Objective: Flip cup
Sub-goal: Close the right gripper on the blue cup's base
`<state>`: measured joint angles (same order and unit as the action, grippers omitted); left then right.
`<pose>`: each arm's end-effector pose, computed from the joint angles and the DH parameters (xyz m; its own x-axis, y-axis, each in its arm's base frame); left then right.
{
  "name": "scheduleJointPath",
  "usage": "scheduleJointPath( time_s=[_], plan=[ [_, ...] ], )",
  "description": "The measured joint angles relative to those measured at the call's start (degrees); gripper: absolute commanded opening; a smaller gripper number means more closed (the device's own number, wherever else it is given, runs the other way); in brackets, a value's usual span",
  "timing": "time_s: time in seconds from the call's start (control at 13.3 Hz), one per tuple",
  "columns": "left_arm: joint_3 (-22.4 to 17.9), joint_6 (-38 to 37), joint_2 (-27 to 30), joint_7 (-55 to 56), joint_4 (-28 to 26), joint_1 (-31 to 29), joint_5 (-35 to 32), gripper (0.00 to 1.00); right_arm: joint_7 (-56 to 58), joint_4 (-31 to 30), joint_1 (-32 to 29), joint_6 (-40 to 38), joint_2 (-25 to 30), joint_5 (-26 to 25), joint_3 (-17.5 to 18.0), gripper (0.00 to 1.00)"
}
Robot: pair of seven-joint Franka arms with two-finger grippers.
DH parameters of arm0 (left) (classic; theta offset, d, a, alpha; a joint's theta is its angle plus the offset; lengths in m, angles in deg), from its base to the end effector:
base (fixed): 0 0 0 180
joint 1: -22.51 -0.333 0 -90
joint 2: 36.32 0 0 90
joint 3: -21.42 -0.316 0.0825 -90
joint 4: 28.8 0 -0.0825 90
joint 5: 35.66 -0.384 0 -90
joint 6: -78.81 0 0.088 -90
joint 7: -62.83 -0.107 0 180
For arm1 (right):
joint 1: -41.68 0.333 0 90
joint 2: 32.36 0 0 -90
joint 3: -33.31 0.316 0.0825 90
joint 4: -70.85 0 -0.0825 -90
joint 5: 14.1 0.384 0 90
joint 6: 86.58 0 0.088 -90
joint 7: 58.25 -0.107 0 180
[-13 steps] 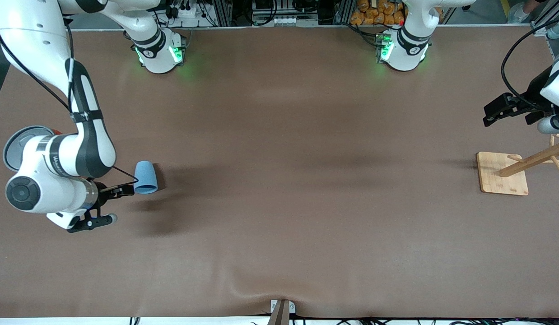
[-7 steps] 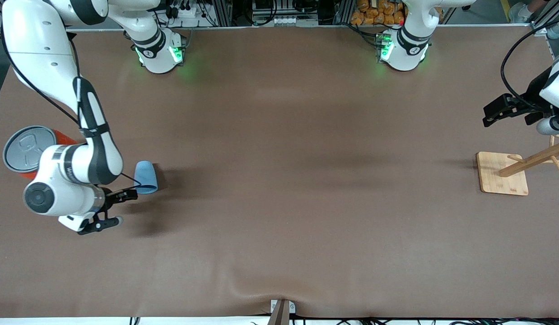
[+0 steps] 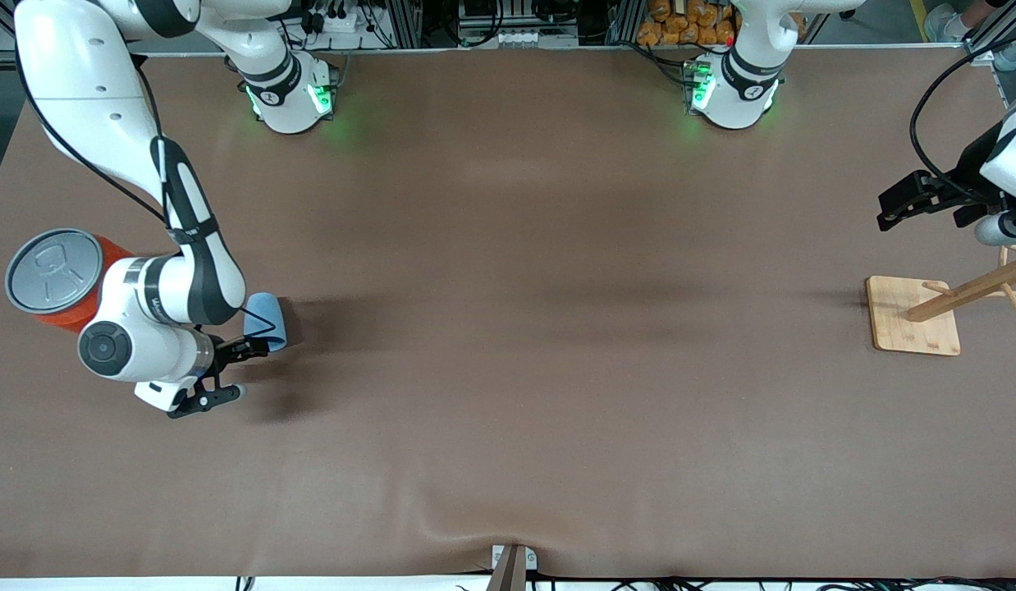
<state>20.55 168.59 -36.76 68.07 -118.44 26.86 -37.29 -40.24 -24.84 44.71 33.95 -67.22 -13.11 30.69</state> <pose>0.5556 -0.0308 0.6229 0.9995 0.0308 -0.0026 0.0307 -0.9991 -0.0289 0.6618 0.0085 0.2378 0.9353 0.3109 -0.1688 0.3084 -0.9504 -0.0412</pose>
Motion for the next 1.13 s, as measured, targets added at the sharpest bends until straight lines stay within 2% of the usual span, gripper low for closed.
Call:
scheduleJointPath(
  time_s=[0.23,0.45,1.13],
  plan=[
    [0.0,0.0,-0.29,0.0,-0.01,0.01,0.0,1.0,0.16,-0.08,-0.02,-5.21,2.63,0.0,0.5,1.0],
    [0.0,0.0,-0.42,0.0,-0.01,0.01,0.0,1.0,0.29,-0.54,-0.02,-9.52,2.98,0.02,1.62,1.0],
    [0.01,-0.01,-0.43,-0.11,-0.01,0.02,0.0,1.0,5.0,-4.02,-1.45,-6.91,0.52,0.43,1.86,1.0]
  ],
)
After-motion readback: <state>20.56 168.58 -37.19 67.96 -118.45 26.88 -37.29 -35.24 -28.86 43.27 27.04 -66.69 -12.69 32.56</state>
